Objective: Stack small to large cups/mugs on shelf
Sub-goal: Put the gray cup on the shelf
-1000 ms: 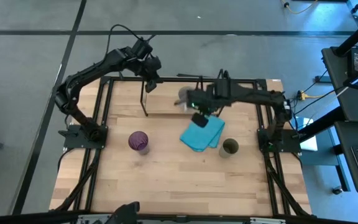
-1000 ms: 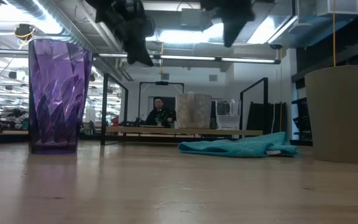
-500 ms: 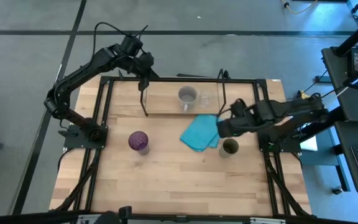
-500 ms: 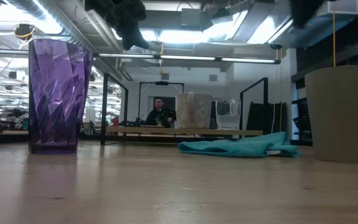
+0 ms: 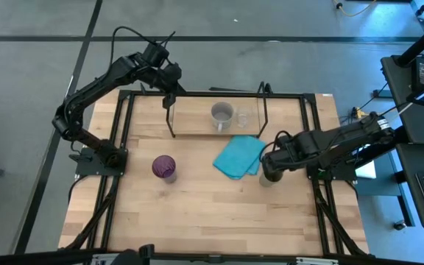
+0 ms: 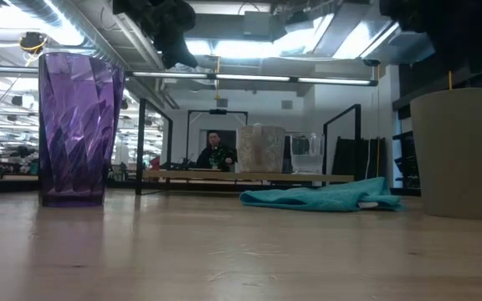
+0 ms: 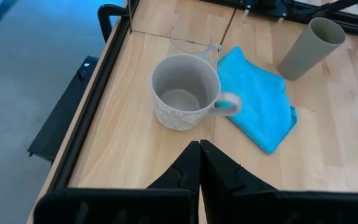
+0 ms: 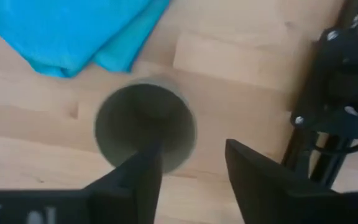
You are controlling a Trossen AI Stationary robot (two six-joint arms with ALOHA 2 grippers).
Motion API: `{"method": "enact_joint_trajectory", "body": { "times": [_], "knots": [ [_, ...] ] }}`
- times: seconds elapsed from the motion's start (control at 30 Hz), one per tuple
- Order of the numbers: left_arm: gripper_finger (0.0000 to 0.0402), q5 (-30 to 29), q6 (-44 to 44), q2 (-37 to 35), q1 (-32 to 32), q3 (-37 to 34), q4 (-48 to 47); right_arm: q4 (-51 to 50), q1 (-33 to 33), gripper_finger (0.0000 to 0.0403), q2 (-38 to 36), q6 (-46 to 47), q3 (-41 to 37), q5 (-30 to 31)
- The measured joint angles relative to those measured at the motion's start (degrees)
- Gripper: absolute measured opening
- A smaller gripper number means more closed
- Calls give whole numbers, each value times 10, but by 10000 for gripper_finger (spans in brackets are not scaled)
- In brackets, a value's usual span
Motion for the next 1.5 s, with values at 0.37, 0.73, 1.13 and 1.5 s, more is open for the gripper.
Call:
{"method": "enact_joint_trajectory", "body": {
  "times": [0.37, 0.73, 1.13, 1.5],
  "knots": [
    [0, -4, -1, 0, 0, 0, 1, 77, 34, 189, 0, 35, -77, -16],
    [0, -5, -13, 0, 0, 0, 1, 182, 38, 179, 1, 52, -162, -16],
    [0, -5, -22, 0, 0, 0, 1, 156, 38, 55, 1, 45, -139, 20],
    [0, -46, -34, 0, 0, 0, -22, 160, -22, 12, 1, -101, -98, 25]
  ]
}}
